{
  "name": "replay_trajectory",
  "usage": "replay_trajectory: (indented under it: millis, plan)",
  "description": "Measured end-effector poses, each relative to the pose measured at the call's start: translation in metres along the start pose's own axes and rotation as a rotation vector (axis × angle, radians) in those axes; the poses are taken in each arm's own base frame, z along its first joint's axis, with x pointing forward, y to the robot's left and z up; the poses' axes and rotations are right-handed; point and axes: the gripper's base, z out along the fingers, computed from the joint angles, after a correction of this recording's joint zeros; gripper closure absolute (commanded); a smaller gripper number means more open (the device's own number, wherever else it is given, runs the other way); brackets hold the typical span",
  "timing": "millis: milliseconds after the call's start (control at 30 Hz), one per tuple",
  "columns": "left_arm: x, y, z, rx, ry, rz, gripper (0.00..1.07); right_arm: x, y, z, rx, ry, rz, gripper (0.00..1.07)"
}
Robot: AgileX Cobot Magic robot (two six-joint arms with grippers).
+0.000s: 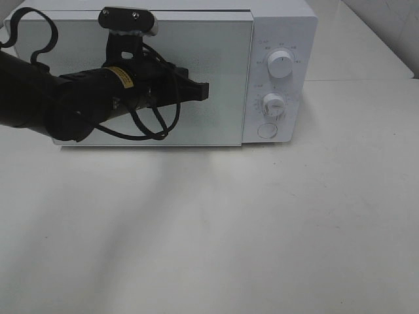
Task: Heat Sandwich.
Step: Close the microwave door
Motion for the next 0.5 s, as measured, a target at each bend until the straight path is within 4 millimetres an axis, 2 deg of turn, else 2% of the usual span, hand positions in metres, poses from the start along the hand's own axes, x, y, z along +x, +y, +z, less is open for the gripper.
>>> replay_trajectory:
  millis: [233,500]
  plan:
    - [-0.008,-0.007,0.014,-0.01,0.037,0.011,1.07,0.0,0.0,0.0,0.0,0.0,0.0,0.31]
    - [-0.007,-0.008,0.016,-0.008,0.054,0.028,1.07,0.0,0.0,0.0,0.0,0.0,0.0,0.31]
